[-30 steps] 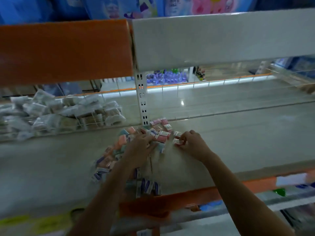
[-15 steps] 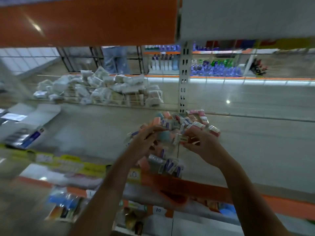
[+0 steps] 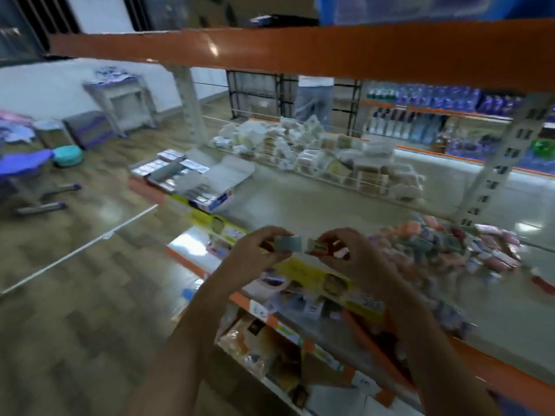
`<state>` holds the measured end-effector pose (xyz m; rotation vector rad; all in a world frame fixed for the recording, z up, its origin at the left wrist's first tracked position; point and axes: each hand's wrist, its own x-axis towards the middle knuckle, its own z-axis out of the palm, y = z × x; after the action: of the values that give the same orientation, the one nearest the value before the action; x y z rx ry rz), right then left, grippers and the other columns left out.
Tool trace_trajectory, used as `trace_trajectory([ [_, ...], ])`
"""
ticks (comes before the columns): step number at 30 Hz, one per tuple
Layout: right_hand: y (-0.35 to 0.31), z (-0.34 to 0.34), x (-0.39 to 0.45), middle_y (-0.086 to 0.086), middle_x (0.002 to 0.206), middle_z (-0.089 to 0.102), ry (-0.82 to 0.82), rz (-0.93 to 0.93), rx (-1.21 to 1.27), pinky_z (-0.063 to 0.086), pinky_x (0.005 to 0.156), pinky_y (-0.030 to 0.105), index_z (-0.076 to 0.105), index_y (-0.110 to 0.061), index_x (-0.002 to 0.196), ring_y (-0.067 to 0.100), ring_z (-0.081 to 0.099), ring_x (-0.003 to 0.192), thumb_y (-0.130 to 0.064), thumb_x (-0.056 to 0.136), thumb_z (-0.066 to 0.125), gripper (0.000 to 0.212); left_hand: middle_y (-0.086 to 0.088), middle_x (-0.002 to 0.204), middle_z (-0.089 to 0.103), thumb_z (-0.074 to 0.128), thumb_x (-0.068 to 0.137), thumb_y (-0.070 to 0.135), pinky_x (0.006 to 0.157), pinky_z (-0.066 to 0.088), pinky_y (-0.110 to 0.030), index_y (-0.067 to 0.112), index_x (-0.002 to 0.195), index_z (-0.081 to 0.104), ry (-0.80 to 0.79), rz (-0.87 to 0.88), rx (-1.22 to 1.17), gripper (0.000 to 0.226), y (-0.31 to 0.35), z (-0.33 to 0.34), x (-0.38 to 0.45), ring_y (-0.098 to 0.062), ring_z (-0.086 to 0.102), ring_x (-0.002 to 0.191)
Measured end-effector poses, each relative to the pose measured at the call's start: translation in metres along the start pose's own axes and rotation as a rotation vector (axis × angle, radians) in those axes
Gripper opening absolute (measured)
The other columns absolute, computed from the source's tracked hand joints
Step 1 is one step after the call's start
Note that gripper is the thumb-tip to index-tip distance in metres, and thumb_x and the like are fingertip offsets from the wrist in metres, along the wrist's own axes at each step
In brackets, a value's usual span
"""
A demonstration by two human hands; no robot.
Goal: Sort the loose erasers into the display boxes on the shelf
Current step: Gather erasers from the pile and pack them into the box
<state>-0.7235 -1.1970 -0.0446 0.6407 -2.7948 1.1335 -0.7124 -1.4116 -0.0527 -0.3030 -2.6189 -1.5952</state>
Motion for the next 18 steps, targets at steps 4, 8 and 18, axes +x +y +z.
trace_trajectory([
  [4, -0.054, 0.055, 0.038, -0.003, 0.098, 0.059, -0.032, -0.039, 0.049, 0.044, 0.073, 0.019, 0.062, -0.023, 0.1, 0.012, 0.059, 0.088, -0.02, 0.079, 0.072, 0.023, 0.012, 0.097, 0.061, 0.073, 0.08, 0.012, 0.071, 0.044, -0.012, 0.028, 0.103, 0.063, 0.059, -0.04, 0.027, 0.029, -0.029, -0.076, -0.021, 0.001, 0.054, 0.074],
  [8, -0.098, 0.107, 0.072, -0.003, 0.094, 0.058, -0.049, -0.067, 0.067, 0.037, 0.069, 0.011, 0.063, -0.016, 0.103, 0.015, 0.058, 0.087, -0.019, 0.079, 0.072, 0.026, 0.017, 0.103, 0.059, 0.072, 0.081, 0.019, 0.073, 0.045, -0.013, 0.04, 0.1, 0.06, 0.109, -0.043, 0.079, 0.031, -0.062, -0.142, -0.033, 0.006, 0.054, 0.077],
  [18, -0.149, 0.184, 0.16, -0.003, 0.088, 0.062, -0.097, -0.042, 0.133, 0.037, 0.067, 0.002, 0.064, -0.012, 0.103, 0.01, 0.055, 0.08, -0.009, 0.08, 0.07, 0.024, 0.012, 0.099, 0.061, 0.071, 0.082, 0.023, 0.071, 0.041, -0.014, 0.038, 0.099, 0.06, 0.138, -0.086, 0.193, 0.025, -0.14, -0.248, 0.007, 0.002, 0.053, 0.073],
])
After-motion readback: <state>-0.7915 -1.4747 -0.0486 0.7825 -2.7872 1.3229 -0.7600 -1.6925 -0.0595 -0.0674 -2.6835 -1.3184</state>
